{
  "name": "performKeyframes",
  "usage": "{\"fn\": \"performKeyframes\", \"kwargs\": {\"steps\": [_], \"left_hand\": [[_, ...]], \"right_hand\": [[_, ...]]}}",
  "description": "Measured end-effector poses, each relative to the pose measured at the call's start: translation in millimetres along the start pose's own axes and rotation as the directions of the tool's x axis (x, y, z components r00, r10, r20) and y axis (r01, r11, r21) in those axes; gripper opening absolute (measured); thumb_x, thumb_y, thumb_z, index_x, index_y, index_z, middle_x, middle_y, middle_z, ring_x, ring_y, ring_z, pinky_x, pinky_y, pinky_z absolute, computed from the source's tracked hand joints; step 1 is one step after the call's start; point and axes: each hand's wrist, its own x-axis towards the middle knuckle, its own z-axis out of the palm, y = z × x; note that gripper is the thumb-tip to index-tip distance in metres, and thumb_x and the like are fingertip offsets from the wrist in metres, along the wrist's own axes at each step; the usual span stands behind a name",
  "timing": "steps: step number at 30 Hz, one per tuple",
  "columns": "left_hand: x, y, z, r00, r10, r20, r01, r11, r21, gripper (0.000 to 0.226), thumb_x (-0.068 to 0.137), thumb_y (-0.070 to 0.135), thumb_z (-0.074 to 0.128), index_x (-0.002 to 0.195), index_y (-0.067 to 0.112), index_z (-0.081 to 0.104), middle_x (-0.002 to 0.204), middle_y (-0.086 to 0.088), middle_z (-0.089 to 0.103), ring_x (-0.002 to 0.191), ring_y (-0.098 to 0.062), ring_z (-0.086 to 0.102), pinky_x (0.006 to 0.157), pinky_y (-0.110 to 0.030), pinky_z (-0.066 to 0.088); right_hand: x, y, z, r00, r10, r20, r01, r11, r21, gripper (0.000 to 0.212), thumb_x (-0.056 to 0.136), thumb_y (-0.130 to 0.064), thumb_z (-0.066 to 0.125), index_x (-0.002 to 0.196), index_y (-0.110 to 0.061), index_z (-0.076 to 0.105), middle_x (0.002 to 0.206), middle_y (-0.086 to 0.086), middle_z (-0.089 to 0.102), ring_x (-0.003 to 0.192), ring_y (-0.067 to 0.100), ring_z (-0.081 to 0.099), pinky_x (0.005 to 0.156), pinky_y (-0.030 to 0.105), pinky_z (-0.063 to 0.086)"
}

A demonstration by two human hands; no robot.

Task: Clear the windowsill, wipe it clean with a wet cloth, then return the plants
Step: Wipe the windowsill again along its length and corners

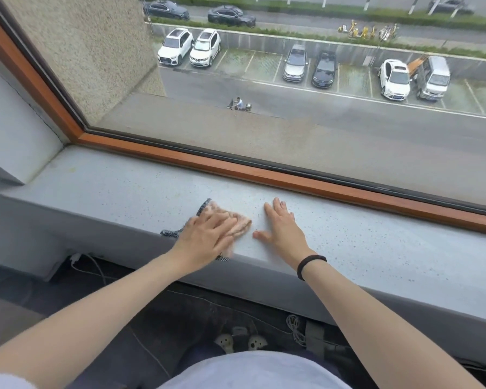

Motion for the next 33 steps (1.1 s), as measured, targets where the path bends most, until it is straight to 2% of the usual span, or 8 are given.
{"fn": "performKeyframes", "kwargs": {"steps": [3,6,10,13,19,26,30,33], "left_hand": [[34.4,-34.8,-8.4,0.987,-0.161,0.004,0.160,0.982,0.097,0.055,0.096,0.052,0.024,0.142,0.026,0.038,0.141,0.002,0.041,0.129,-0.021,0.034,0.101,-0.040,0.035],[72.4,-22.5,-6.8,0.932,-0.361,0.034,0.361,0.932,-0.013,0.055,0.098,0.049,0.026,0.148,0.027,0.026,0.152,0.002,0.024,0.140,-0.022,0.019,0.113,-0.044,0.019],[48.9,4.7,5.9,0.980,-0.132,0.146,0.147,0.984,-0.099,0.053,0.099,0.050,0.011,0.150,0.035,0.008,0.156,0.014,-0.009,0.145,-0.010,-0.013,0.113,-0.041,-0.014],[29.6,-21.0,0.1,0.980,0.011,0.198,-0.005,1.000,-0.031,0.049,0.099,0.050,0.007,0.147,0.040,0.000,0.154,0.017,-0.013,0.143,-0.006,-0.015,0.118,-0.042,-0.008],[78.4,-9.1,-0.5,0.939,-0.317,0.135,0.324,0.946,-0.031,0.051,0.101,0.047,0.010,0.150,0.038,0.004,0.158,0.014,-0.006,0.146,-0.014,-0.007,0.113,-0.048,-0.011],[57.9,-12.3,-7.2,0.980,-0.055,0.189,0.047,0.998,0.049,0.051,0.099,0.053,0.014,0.149,0.043,0.009,0.157,0.018,0.005,0.144,-0.012,0.003,0.113,-0.042,0.009],[64.8,-35.0,-13.2,0.960,-0.253,0.118,0.244,0.966,0.089,0.053,0.099,0.052,0.015,0.150,0.036,0.012,0.155,0.009,0.014,0.140,-0.016,0.007,0.110,-0.042,0.013],[86.0,-5.1,-2.8,0.933,-0.342,0.117,0.344,0.939,0.002,0.053,0.100,0.050,0.013,0.150,0.033,0.012,0.156,0.004,0.012,0.144,-0.020,0.003,0.115,-0.047,-0.001]], "right_hand": [[-0.9,-0.5,0.5,1.000,-0.003,-0.007,0.003,1.000,0.005,0.080,0.088,-0.042,0.060,0.150,-0.012,0.018,0.159,0.010,0.001,0.147,0.024,-0.002,0.119,0.039,0.004],[-2.2,1.3,0.2,1.000,-0.002,-0.015,0.003,1.000,0.015,0.079,0.088,-0.041,0.060,0.150,-0.012,0.019,0.159,0.010,0.001,0.147,0.024,-0.002,0.119,0.039,0.004],[0.0,0.4,1.5,1.000,-0.002,-0.019,0.002,1.000,0.020,0.078,0.089,-0.041,0.060,0.150,-0.013,0.019,0.159,0.010,0.002,0.147,0.023,-0.002,0.118,0.039,0.003],[1.2,1.2,1.3,1.000,-0.001,-0.017,0.001,1.000,0.029,0.079,0.088,-0.041,0.060,0.150,-0.013,0.018,0.159,0.009,0.001,0.147,0.022,-0.002,0.118,0.038,0.003],[-0.3,-1.3,0.6,1.000,0.014,-0.011,-0.013,1.000,0.028,0.079,0.089,-0.041,0.059,0.150,-0.013,0.017,0.159,0.010,0.000,0.147,0.023,-0.003,0.118,0.037,0.001],[-2.3,-6.1,-3.1,1.000,0.002,-0.008,-0.002,0.999,0.037,0.078,0.089,-0.041,0.059,0.150,-0.014,0.019,0.159,0.011,0.002,0.147,0.023,-0.001,0.119,0.038,0.003],[-2.2,-8.2,-3.1,1.000,0.013,-0.017,-0.012,0.998,0.061,0.076,0.089,-0.039,0.060,0.148,-0.012,0.022,0.159,0.011,0.002,0.147,0.023,-0.001,0.118,0.037,0.002],[-2.9,-12.8,-0.7,1.000,0.020,-0.021,-0.019,0.997,0.071,0.076,0.089,-0.038,0.061,0.148,-0.011,0.023,0.159,0.011,0.002,0.147,0.023,-0.001,0.118,0.037,0.001]]}}
